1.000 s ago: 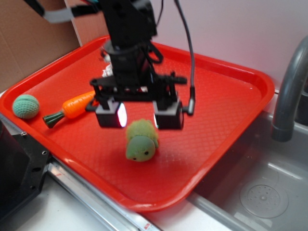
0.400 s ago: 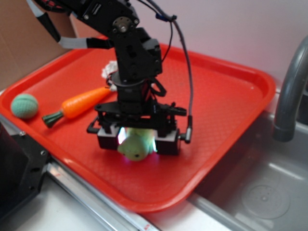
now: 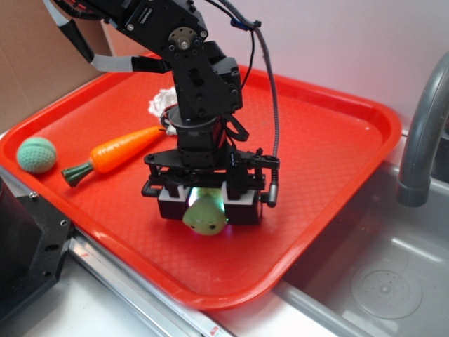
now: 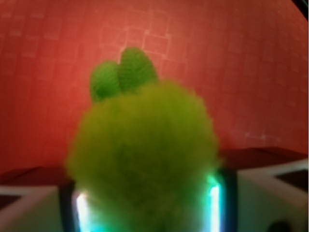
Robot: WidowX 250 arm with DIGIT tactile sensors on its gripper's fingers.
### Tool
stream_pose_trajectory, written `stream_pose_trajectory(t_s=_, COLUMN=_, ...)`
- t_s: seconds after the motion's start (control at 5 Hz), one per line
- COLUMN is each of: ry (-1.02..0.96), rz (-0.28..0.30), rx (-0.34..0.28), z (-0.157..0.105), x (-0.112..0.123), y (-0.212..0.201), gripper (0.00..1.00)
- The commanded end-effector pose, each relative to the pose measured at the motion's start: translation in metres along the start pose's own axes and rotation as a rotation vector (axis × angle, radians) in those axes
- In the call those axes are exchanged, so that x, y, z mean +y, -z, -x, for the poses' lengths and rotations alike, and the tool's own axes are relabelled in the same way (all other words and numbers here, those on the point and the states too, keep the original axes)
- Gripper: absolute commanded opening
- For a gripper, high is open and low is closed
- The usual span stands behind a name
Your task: Grab the green animal.
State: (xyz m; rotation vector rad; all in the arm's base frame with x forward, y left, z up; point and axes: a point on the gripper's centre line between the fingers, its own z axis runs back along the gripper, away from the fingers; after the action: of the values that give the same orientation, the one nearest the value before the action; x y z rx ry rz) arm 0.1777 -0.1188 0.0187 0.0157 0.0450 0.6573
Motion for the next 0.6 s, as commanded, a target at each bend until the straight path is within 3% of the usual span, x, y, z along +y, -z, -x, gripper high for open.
stream_pose_trajectory(t_s=0.0, ry=0.184, rz=0.023, rx=0.047, z=-0.009, x=0.007, y=-0.055, gripper=0.0)
stream_pose_trajectory(t_s=0.2, ry=0.356, rz=0.062, rx=0.051, z=-0.016, x=0.011, y=-0.092, gripper=0.0)
stream_pose_trajectory(t_s=0.4, ry=0.553, rz=0.115, rx=-0.002, z=-0.016, x=0.02, y=-0.143, gripper=0.0)
